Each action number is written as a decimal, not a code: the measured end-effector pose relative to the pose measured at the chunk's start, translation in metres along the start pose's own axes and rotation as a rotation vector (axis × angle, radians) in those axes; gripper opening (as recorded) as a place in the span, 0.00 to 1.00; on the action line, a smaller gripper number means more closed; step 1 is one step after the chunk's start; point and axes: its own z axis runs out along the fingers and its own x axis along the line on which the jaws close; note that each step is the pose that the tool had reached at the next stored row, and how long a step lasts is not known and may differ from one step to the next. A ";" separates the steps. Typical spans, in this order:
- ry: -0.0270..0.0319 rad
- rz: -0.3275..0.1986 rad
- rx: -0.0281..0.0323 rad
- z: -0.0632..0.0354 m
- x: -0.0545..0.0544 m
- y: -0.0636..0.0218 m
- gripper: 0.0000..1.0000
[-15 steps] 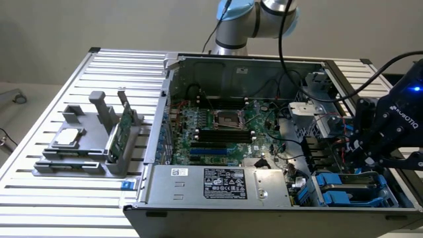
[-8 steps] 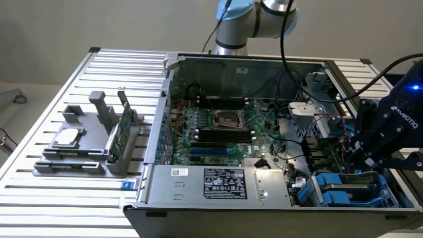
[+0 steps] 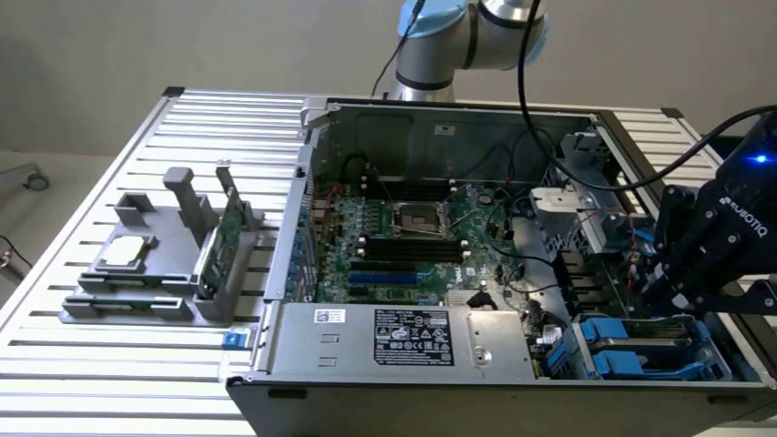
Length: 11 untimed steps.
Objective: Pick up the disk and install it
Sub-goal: 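Insert the first disk wire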
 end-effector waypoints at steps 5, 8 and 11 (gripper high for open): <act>-0.0066 0.012 0.0009 0.0019 0.000 0.0003 0.17; -0.0089 0.012 0.0010 0.0023 0.000 0.0004 0.17; -0.0169 0.013 0.0013 0.0027 0.000 0.0012 0.17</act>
